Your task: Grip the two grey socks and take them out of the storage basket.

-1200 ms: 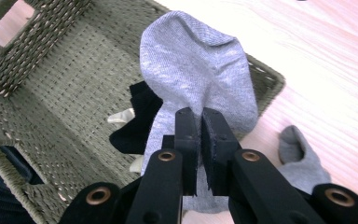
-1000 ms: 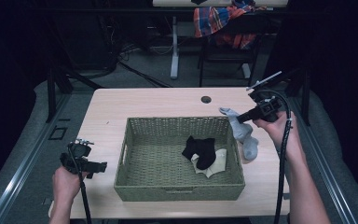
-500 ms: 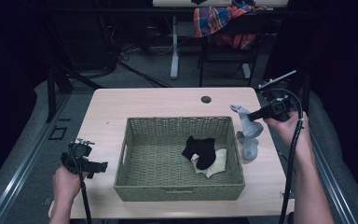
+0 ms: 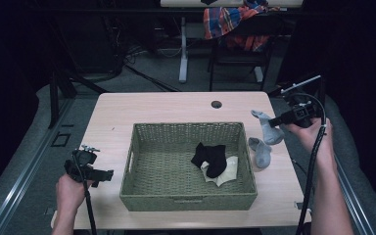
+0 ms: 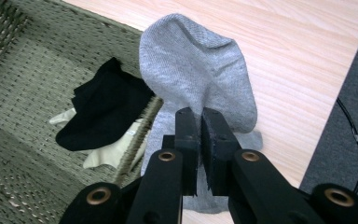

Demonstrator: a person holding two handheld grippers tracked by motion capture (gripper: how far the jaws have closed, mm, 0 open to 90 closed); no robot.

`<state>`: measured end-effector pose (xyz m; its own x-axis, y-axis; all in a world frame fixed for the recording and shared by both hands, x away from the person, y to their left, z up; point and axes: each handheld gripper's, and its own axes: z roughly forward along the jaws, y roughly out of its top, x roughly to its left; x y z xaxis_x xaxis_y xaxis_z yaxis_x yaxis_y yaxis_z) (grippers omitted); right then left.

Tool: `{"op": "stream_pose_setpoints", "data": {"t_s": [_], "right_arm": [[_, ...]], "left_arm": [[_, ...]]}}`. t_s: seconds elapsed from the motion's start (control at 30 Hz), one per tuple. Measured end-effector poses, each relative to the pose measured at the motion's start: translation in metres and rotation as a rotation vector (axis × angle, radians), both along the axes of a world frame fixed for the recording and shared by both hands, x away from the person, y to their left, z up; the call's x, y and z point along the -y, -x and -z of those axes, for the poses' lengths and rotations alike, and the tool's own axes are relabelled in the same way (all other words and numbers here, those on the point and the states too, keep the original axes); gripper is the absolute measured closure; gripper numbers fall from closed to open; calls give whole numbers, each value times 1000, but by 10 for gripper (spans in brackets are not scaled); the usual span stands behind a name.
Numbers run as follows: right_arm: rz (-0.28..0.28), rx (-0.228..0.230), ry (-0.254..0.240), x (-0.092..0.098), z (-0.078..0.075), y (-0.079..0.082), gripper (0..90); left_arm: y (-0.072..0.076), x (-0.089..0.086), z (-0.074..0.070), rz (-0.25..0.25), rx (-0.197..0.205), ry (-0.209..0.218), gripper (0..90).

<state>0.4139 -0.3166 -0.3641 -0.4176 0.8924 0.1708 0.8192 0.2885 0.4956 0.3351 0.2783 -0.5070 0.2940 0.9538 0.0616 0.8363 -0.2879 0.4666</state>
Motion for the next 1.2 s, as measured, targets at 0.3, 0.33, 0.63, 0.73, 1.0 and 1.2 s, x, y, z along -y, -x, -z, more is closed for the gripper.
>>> {"op": "stream_pose_setpoints", "data": {"t_s": [0.3,0.33,0.63,0.73,1.0,1.2], "right_arm": [[27,-21,29,10,8,-4,860],[37,-28,44,11,12,-6,860],[69,-60,63,18,29,-14,863],[73,-73,61,20,37,-17,864],[81,-103,66,21,55,-24,863],[91,-116,78,19,65,-27,863]], "left_arm": [[0,0,0,1,1,1,2],[0,-1,0,2,0,1,2],[0,0,0,2,0,3,2],[0,0,0,1,1,3,2],[0,0,0,2,-2,4,2],[0,0,0,2,-2,3,2]]}}
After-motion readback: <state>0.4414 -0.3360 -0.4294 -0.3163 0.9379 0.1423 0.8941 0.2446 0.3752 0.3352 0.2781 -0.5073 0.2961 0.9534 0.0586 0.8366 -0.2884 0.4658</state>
